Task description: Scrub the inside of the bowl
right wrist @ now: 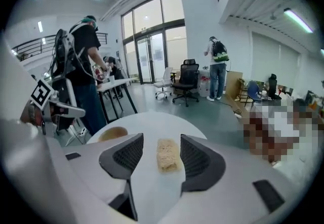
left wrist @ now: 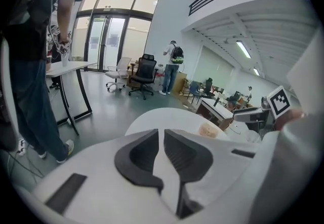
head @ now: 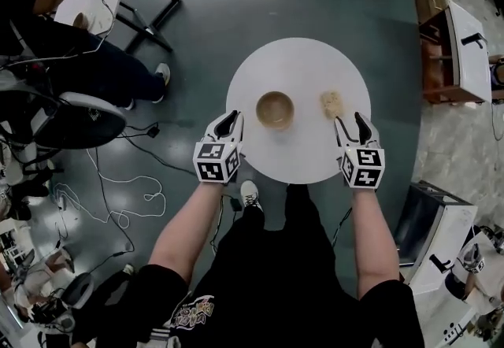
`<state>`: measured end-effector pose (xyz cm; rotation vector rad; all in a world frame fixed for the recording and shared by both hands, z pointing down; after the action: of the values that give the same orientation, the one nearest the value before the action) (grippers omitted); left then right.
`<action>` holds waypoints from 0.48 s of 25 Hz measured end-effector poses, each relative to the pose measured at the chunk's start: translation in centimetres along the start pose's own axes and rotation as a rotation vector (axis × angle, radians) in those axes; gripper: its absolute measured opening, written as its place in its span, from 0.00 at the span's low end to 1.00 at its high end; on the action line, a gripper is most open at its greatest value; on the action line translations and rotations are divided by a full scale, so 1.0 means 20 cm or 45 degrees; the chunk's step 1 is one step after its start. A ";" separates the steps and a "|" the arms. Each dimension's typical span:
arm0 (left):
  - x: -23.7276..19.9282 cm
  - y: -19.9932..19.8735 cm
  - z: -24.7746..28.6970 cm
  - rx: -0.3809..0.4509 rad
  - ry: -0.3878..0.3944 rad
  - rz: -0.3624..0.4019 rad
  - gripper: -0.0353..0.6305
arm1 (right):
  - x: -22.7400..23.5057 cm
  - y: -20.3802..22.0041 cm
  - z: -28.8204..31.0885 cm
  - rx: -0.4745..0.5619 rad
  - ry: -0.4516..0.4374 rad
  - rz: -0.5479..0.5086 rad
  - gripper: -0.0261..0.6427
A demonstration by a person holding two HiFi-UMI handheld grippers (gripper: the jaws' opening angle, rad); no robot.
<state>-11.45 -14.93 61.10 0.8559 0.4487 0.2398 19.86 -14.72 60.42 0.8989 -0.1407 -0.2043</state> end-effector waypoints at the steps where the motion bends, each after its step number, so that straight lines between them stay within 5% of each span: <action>1: 0.01 -0.01 -0.05 0.006 0.015 0.005 0.11 | -0.02 -0.02 -0.06 0.028 0.009 0.035 0.39; 2: 0.03 -0.02 -0.11 0.010 0.031 0.013 0.11 | -0.04 -0.05 -0.11 0.054 0.019 0.067 0.35; 4: 0.06 -0.04 -0.21 0.017 0.070 0.036 0.08 | -0.09 -0.09 -0.22 0.101 0.035 0.117 0.09; 12: 0.24 -0.08 -0.59 0.045 0.204 0.101 0.06 | -0.41 -0.14 -0.60 0.192 -0.025 0.186 0.07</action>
<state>-12.79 -6.28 51.75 0.8938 0.5702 0.3757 14.13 -5.36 50.46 1.0322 -0.2419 -0.0673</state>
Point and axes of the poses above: the fingertips, and each gripper's own axes: z forward along the fingers, x to its right, y out of its underside, the point moved 4 cm from there along -z, backward along the fingers, and after that the axes turned 6 degrees about y, right-handed, at the moved point
